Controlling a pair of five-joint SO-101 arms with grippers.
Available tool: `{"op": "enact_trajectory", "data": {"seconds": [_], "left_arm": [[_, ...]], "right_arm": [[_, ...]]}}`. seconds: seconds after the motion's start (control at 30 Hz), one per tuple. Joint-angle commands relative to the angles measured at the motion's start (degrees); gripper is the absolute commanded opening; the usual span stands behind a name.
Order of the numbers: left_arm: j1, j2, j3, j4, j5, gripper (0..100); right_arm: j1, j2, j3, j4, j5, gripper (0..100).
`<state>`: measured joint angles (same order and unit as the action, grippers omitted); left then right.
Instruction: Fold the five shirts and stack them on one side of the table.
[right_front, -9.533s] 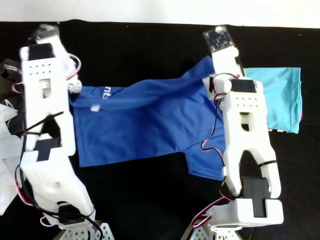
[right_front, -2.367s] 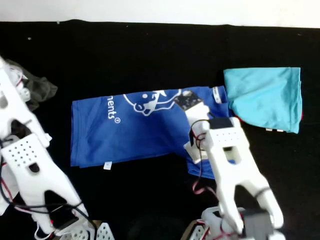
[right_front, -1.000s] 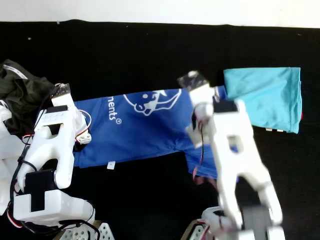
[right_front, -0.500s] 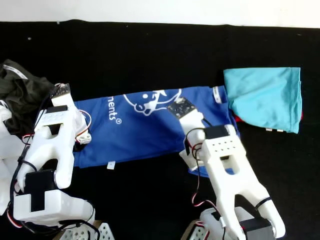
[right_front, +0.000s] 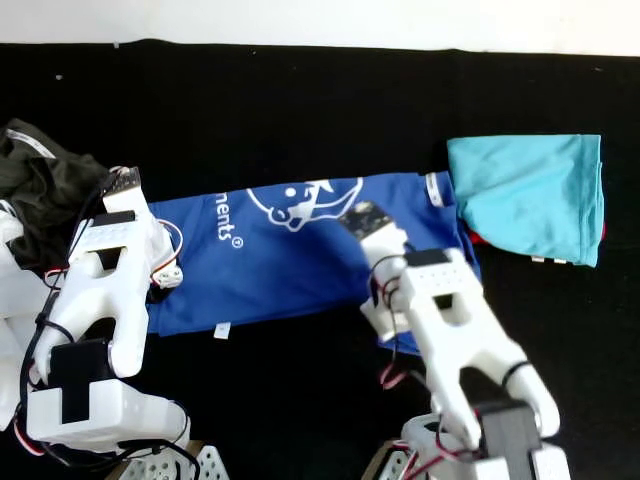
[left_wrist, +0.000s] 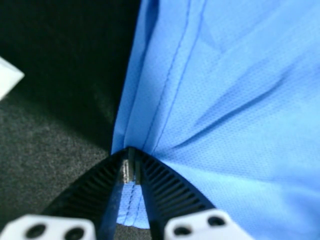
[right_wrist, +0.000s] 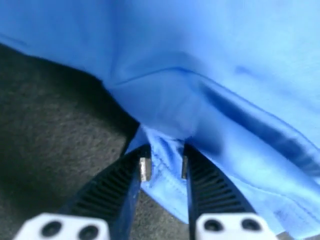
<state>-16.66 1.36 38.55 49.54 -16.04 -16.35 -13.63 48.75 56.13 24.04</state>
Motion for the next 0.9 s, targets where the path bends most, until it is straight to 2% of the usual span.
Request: {"op": "enact_trajectory", "data": {"seconds": [0.0,0.7,0.87], "left_arm": [[0.84,0.40,0.04,-1.58,0.18,1],[0.84,0.40,0.04,-1.58,0.18,1],[0.84,0.40,0.04,-1.58,0.18,1]], "right_arm": [[2.42,1.80,-4.00,-0.48,0.70,10.8],[2.42,2.68,-6.46,0.22,0.70,10.8],[2.33,2.59,-10.51,6.73,0.62,10.8]]}}
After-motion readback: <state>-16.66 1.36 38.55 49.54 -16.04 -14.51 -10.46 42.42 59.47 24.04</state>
